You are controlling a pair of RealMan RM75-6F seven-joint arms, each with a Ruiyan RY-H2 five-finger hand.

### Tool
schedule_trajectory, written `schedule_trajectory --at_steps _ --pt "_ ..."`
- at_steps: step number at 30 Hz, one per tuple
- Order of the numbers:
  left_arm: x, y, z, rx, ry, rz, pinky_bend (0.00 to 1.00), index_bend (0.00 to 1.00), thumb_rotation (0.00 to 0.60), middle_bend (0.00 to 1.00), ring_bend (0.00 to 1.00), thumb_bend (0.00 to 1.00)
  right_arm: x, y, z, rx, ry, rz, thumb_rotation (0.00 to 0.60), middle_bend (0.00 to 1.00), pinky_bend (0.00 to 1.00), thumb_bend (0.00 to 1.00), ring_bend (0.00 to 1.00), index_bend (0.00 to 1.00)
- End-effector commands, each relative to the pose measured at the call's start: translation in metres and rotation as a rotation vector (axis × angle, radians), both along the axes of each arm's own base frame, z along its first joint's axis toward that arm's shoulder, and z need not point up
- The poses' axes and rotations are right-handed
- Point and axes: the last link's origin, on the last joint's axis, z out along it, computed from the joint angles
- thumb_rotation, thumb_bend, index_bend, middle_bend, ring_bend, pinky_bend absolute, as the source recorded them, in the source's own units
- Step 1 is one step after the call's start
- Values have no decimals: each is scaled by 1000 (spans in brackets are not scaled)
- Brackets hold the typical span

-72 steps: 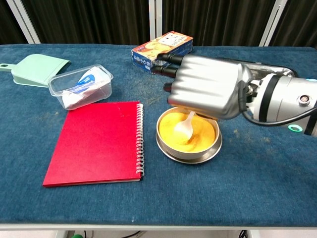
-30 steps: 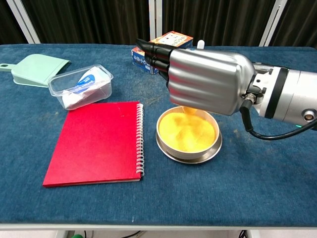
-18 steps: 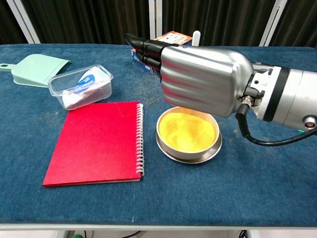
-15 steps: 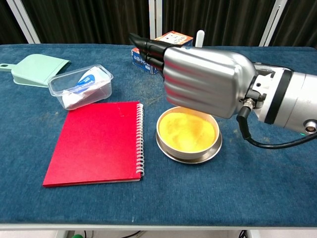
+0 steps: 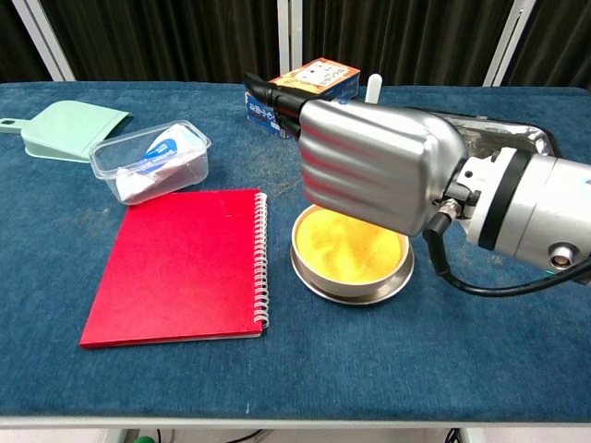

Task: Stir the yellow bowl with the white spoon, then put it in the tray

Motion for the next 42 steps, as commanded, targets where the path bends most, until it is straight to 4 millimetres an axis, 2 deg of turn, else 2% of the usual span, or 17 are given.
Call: schedule_trajectory --at_steps 1,7,16,27,34,42 --pt "0 0 -1 -2 -3 0 120 71 600 52 80 115 1 0 1 4 -1 1 600 443 0 477 204 767" --pt "0 1 -2 -4 0 -3 120 71 600 52 80 115 -4 -6 3 -5 27 -8 600 444 0 477 205 768" --pt "-4 -2 -5 -9 -7 16 121 71 600 52 80 115 -9 -14 -13 28 70 -19 600 450 0 477 206 780" --pt "-10 -3 -7 -11 -15 27 120 70 600 52 80 115 -5 -2 -27 90 67 -3 600 455 0 477 206 790" --pt "-11 -2 -8 -16 -17 22 120 71 600 52 80 115 -4 6 -24 147 -37 -64 600 468 0 477 234 801" --pt "-8 -1 -5 -17 -10 20 120 71 600 52 80 115 -18 -2 -14 200 -277 -282 600 474 0 477 243 817"
